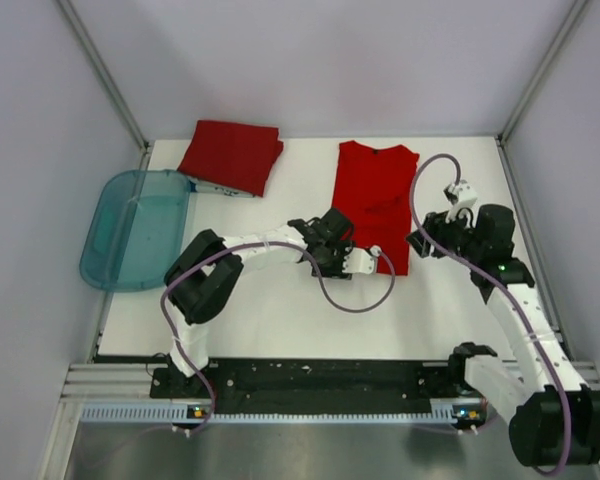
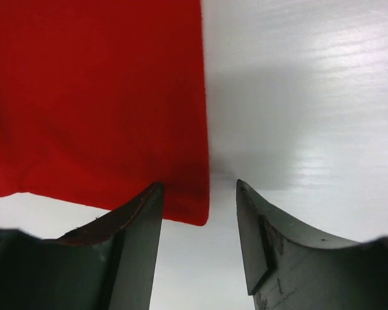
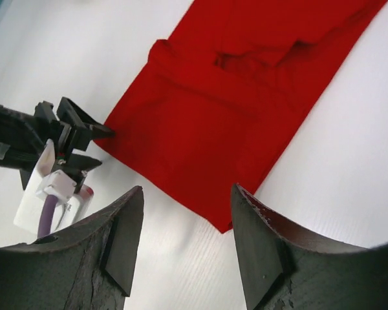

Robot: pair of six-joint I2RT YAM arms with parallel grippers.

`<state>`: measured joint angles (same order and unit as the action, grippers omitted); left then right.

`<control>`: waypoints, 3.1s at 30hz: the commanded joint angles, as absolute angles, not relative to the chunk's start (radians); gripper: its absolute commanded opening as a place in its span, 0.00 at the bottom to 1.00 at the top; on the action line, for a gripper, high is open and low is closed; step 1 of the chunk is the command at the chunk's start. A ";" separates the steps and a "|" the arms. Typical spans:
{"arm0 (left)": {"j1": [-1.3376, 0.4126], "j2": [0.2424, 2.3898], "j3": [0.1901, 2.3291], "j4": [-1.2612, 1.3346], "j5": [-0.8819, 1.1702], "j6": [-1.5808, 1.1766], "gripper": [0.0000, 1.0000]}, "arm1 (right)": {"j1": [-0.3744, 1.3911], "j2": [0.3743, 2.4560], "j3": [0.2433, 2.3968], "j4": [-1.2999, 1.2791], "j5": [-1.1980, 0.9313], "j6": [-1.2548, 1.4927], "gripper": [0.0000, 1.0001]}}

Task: Fold and stack the t-shirts
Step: Grab one side of the 2/3 rectangular tshirt with both arms, then fold the long partially folded tshirt into a neat square

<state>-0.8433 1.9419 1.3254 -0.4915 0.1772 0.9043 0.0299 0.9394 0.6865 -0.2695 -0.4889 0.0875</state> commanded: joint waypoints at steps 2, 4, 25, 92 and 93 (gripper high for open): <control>-0.856 1.977 1.335 -0.427 0.075 0.902 0.41 | 0.037 0.856 0.649 -0.163 -0.581 -0.202 0.57; -0.857 1.974 1.328 -0.423 0.058 0.893 0.14 | 0.040 0.824 0.624 -0.172 -0.656 -0.334 0.58; -0.854 1.686 1.068 -0.456 0.416 0.707 0.00 | 0.632 0.819 0.420 -0.579 -0.353 -1.223 0.63; -0.759 1.708 1.728 -1.060 0.176 0.681 0.00 | 0.378 0.857 0.974 -0.870 -0.402 -0.792 0.00; -0.747 1.744 1.764 -1.048 0.178 0.684 0.00 | 0.358 0.874 0.960 -0.845 -0.378 -0.785 0.00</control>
<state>-0.8017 1.6390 1.6402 -1.0958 0.2527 0.6884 0.4332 0.8211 0.9836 -0.9531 -0.4225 -0.8654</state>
